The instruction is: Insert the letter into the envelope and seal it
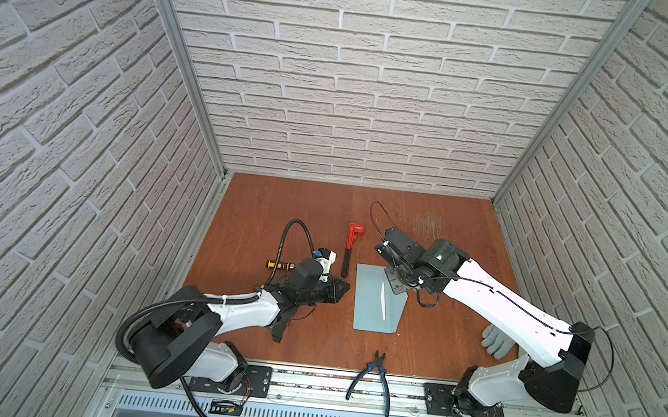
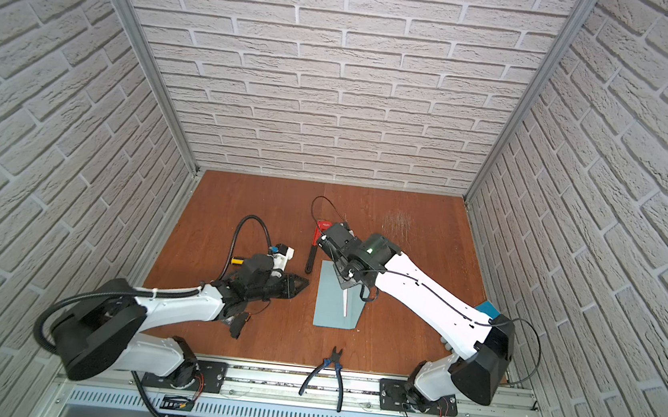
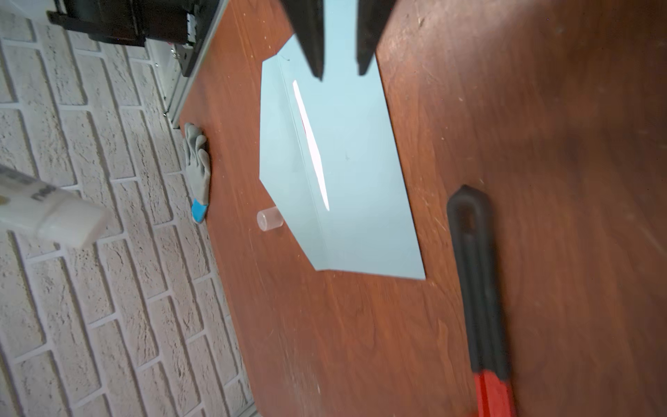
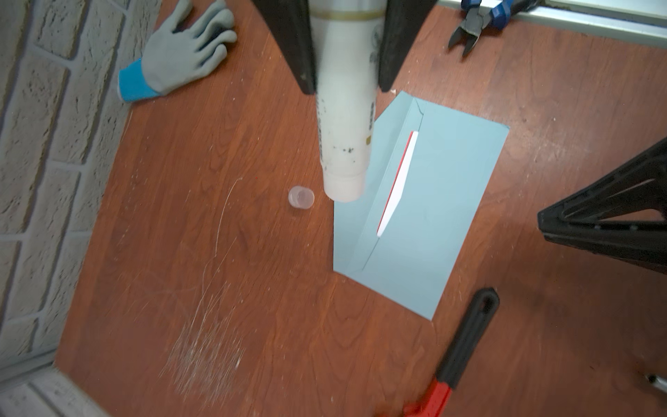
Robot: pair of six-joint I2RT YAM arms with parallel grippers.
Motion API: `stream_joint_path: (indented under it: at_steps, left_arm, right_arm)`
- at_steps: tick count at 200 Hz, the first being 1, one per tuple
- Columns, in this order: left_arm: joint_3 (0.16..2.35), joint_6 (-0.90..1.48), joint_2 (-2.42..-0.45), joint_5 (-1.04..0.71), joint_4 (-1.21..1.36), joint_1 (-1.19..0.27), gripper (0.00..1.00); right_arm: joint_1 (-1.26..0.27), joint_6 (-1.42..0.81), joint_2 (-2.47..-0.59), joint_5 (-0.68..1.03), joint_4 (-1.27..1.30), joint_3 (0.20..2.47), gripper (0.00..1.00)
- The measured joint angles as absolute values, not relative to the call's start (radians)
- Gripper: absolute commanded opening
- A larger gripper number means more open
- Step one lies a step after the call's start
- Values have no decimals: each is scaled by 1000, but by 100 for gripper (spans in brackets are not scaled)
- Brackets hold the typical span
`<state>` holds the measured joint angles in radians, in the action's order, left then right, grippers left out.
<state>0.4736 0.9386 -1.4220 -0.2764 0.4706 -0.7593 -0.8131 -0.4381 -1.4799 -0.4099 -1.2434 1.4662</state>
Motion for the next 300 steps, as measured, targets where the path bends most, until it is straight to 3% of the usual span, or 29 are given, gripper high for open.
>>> stream_joint_path:
  at_steps: [122,300]
  left_arm:
    - [612,992,-1816,-377,712,-775,0]
    - [689,939,-1853,-417,579,-768,0]
  right_arm:
    - [-778,-439,-1670,-176,-1199,1460,5]
    - [-748,-434,-1856,-132,-1203,1520,5]
